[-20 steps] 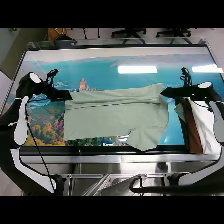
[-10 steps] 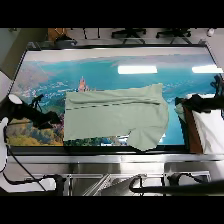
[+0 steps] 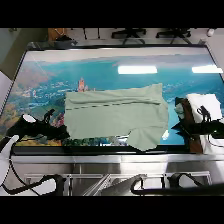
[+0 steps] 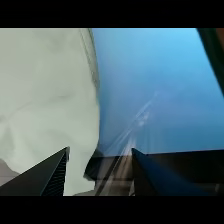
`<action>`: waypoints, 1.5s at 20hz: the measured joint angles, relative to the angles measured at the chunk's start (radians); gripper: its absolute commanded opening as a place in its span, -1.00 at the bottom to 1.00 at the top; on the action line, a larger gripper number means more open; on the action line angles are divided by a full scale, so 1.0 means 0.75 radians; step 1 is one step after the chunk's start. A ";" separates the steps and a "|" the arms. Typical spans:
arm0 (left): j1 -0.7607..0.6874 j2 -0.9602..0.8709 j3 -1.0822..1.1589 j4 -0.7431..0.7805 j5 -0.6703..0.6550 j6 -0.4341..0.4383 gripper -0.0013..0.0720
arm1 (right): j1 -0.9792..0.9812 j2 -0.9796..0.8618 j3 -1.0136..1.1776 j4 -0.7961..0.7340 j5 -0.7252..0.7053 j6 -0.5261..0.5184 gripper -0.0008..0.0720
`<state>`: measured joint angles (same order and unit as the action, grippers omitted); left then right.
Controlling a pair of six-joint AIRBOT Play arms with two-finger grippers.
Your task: Fold the shirts.
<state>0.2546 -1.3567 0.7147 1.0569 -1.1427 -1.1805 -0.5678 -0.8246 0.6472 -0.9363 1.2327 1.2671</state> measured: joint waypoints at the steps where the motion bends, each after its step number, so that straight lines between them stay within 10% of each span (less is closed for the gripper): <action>1: -0.014 0.001 0.017 0.000 0.033 0.001 -0.92 | -0.001 0.003 -0.041 0.014 0.005 -0.015 0.29; 10: -0.046 0.006 0.101 -0.010 0.074 0.005 -0.92 | 0.057 -0.099 -0.284 0.304 -0.061 -0.194 0.20; 13: -0.047 0.007 0.095 -0.009 0.078 0.006 -0.93 | 0.161 -0.178 -0.285 0.396 -0.137 -0.276 -0.92; 24: 0.178 0.189 0.061 0.274 -0.157 -0.148 -0.93 | 0.200 0.104 -0.069 0.051 0.072 -0.025 -0.92; 30: 0.144 0.231 0.253 0.290 -0.210 -0.141 -0.93 | 0.221 0.109 0.117 0.262 -0.016 -0.216 -0.92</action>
<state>0.3626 -1.1831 0.9047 1.2747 -1.3003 -1.2865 -0.4023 -0.7425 0.7349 -0.7395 1.2205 1.1049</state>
